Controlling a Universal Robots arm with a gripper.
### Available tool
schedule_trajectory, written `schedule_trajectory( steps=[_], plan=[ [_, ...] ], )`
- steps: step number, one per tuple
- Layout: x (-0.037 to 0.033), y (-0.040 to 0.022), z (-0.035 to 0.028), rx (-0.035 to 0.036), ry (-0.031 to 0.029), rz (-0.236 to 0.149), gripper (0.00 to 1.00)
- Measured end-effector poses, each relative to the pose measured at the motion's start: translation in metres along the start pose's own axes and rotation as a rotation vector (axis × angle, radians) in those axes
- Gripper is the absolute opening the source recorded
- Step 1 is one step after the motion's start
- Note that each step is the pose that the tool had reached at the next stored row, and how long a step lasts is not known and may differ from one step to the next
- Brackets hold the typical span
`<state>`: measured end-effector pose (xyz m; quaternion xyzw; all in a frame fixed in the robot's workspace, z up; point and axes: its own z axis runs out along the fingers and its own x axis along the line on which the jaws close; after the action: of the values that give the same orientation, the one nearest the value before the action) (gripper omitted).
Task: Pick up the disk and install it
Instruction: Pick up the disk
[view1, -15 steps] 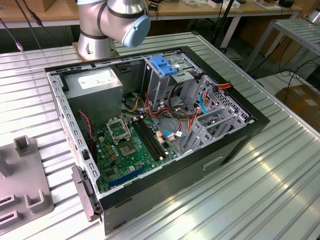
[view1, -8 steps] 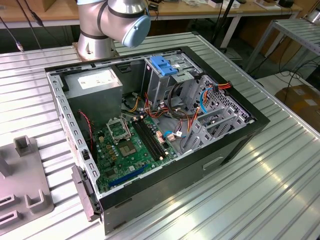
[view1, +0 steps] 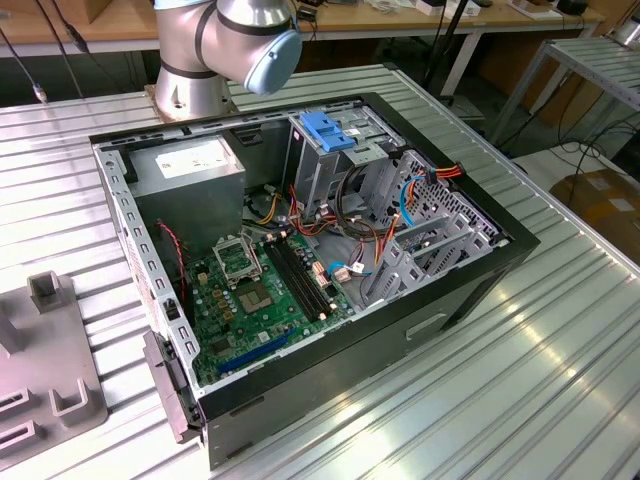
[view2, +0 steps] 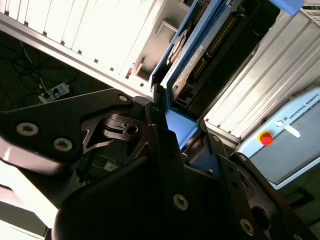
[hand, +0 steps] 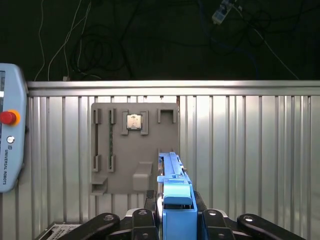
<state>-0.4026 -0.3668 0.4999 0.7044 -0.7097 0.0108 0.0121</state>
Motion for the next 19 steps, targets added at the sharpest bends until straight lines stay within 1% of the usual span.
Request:
schedule_trajectory(
  steps=[11, 15, 19],
  plan=[
    [-0.0001, -0.0131, -0.0001, -0.0001, 0.0000, 0.000, 0.36],
    [-0.0002, -0.0222, -0.0001, -0.0001, 0.0001, 0.000, 0.36],
    [-0.0002, -0.0274, 0.0000, 0.0000, 0.0000, 0.000, 0.36]
  ],
)
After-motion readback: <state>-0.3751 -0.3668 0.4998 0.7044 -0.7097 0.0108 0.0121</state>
